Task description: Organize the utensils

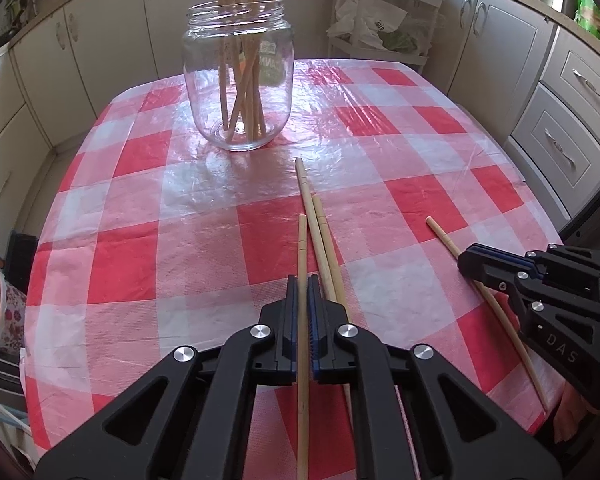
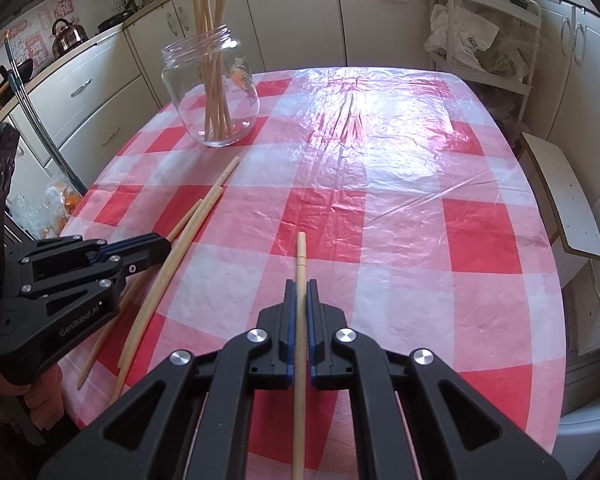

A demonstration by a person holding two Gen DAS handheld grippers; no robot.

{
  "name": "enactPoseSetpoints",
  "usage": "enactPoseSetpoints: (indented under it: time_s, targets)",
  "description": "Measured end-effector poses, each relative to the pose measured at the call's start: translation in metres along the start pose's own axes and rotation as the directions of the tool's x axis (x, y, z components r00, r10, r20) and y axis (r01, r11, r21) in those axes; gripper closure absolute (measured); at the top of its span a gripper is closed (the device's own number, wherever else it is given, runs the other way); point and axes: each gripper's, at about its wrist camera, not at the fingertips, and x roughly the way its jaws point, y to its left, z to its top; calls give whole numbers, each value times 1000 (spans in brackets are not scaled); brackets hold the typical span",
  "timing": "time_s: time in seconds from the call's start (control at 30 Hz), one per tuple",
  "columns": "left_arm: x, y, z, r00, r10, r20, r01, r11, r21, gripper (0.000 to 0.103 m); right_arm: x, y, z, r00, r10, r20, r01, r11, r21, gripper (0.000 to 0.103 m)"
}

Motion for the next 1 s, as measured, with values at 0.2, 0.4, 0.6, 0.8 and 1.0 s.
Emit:
enactPoseSetpoints:
  time_s: [0.2, 0.4, 0.6, 0.8, 1.0]
  targets:
    - [-5, 1, 0, 1000, -6, 25, 6, 1000, -2, 98, -1, -5, 1, 999, 37, 11, -38, 998, 42, 97]
    - [-13, 3, 4, 998, 0, 57, 0, 1000, -7, 98, -4, -9, 3, 997, 73, 40, -77, 993, 85, 97]
    - [-20, 5, 8, 996, 5, 89, -4, 1000, -12, 98, -7, -12, 5, 993, 96, 70, -103, 988, 113, 97]
    - [-31, 12, 14, 990, 5, 143, -1, 999, -32, 98, -9, -17, 6, 988, 122, 95, -135, 980, 147, 97]
    - [-43, 23, 22, 980, 10, 198, 3, 998, -63, 98, -8, -20, 7, 984, 141, 108, -158, 973, 168, 97]
